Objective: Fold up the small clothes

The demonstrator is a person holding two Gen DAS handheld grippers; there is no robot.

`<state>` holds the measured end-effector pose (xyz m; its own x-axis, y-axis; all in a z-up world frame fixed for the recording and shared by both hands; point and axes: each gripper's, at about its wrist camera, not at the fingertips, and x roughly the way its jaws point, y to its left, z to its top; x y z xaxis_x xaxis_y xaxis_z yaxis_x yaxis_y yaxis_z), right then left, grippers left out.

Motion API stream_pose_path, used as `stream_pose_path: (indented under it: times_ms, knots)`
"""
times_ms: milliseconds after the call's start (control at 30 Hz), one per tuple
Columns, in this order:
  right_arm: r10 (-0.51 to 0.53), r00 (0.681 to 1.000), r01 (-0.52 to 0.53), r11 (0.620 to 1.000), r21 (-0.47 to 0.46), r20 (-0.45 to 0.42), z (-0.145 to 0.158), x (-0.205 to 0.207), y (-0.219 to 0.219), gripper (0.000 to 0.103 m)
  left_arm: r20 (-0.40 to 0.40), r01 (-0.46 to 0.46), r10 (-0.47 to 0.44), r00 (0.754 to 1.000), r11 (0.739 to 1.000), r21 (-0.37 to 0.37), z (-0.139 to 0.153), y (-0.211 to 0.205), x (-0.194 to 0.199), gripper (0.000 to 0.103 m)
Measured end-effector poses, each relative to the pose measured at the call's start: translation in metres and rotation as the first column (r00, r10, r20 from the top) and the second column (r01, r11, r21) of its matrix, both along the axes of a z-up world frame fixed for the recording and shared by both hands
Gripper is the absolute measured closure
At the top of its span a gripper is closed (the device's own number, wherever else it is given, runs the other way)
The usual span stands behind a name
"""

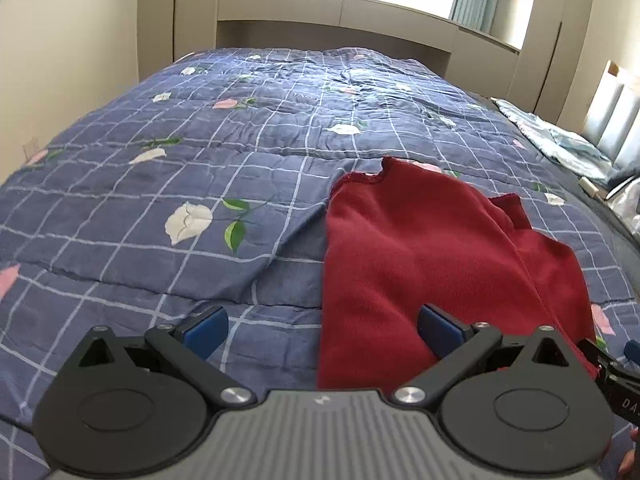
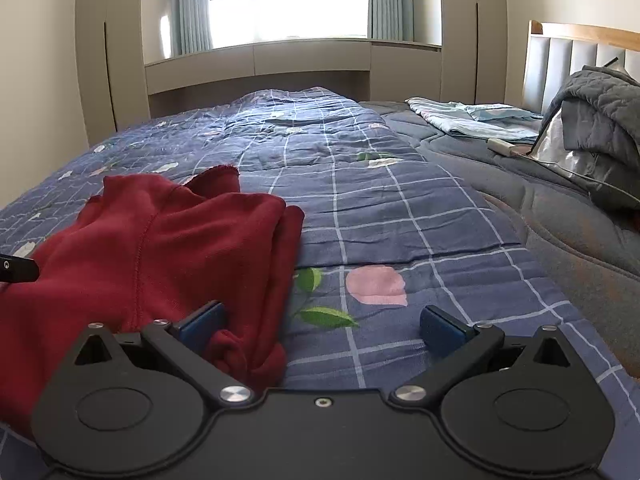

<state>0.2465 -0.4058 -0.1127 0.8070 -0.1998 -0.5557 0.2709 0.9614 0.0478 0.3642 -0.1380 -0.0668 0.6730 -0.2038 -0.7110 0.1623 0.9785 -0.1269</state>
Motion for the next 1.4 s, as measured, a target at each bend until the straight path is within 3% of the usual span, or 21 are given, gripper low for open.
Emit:
stream_pose_path:
  times_ms: [400, 1067, 1233, 1400]
  knots:
    - [-0.008, 1.0, 0.009, 1.0, -0.021, 0.015, -0.001, -0.003, 0.005, 0.001, -0.035, -0.015, 0.012, 0.999, 0.998, -0.068, -0.004, 0.011, -0.004, 0.0]
    - [-0.007, 1.0, 0.007, 1.0, 0.002, 0.026, -0.001, -0.004, 0.002, 0.001, -0.04, -0.02, 0.018, 0.999, 0.999, -0.049, 0.003, 0.011, -0.013, 0.001]
    - [0.076, 0.994, -0.087, 0.986, 0.141, 0.082, 0.008, -0.002, -0.014, 0.001, -0.071, 0.056, -0.06, 0.996, 0.996, -0.063, 0.009, 0.018, -0.001, 0.0]
    - [0.12, 0.989, -0.141, 0.941, 0.308, 0.084, 0.015, 0.03, -0.035, 0.001, -0.158, 0.118, -0.136, 0.978, 0.986, -0.117, 0.003, 0.022, 0.021, 0.0]
